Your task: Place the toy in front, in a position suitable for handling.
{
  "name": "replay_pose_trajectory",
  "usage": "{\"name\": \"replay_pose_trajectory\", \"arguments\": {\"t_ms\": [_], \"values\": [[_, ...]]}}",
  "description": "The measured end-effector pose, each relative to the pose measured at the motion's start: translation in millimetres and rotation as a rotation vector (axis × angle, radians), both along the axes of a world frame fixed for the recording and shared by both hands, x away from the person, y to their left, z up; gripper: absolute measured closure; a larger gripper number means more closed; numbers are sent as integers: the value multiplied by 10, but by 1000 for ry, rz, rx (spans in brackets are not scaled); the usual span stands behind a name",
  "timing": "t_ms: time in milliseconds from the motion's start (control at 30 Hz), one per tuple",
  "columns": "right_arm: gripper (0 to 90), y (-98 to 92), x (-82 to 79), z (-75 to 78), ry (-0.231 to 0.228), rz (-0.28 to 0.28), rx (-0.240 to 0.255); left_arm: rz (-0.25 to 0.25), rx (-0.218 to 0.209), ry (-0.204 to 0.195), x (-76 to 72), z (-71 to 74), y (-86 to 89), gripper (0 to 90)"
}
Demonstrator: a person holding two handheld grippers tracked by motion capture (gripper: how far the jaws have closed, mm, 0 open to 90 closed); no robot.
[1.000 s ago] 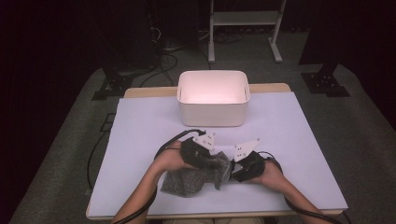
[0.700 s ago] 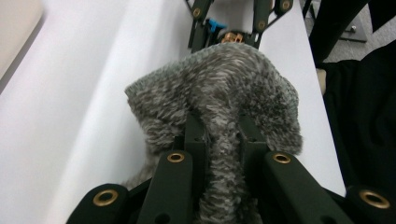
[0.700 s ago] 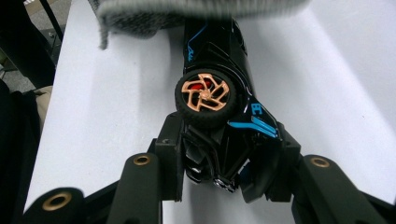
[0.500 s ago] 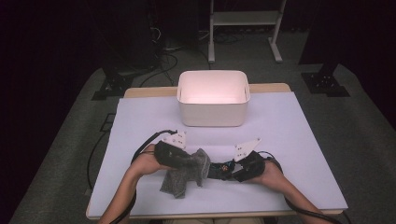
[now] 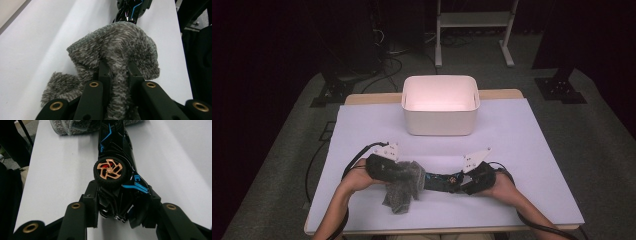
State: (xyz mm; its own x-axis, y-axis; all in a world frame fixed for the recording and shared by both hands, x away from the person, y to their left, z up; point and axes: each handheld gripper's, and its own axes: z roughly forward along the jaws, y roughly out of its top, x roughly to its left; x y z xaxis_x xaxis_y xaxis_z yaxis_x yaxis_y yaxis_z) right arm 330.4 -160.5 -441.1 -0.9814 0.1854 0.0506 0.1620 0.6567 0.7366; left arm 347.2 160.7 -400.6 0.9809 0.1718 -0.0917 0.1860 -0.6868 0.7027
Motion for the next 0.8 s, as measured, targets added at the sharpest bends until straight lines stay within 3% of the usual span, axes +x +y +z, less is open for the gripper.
{"name": "replay_pose_trajectory", "arguments": {"t_ms": [267,367,467,533,800], "values": [[571,-39,-9,55,-18,14,-55,-28,-37,15,4,-25,-132,786],[561,-95,-1,68,-6,12,-76,-39,-53,19,11,-41,-192,786],[461,-103,23,95,33,-9,-82,-47,-69,33,19,-65,-236,785],[445,-56,25,116,46,-14,-92,-49,-70,29,20,-66,-259,784],[447,342,36,204,3,41,-208,-58,-76,19,10,-73,-288,784]]}}
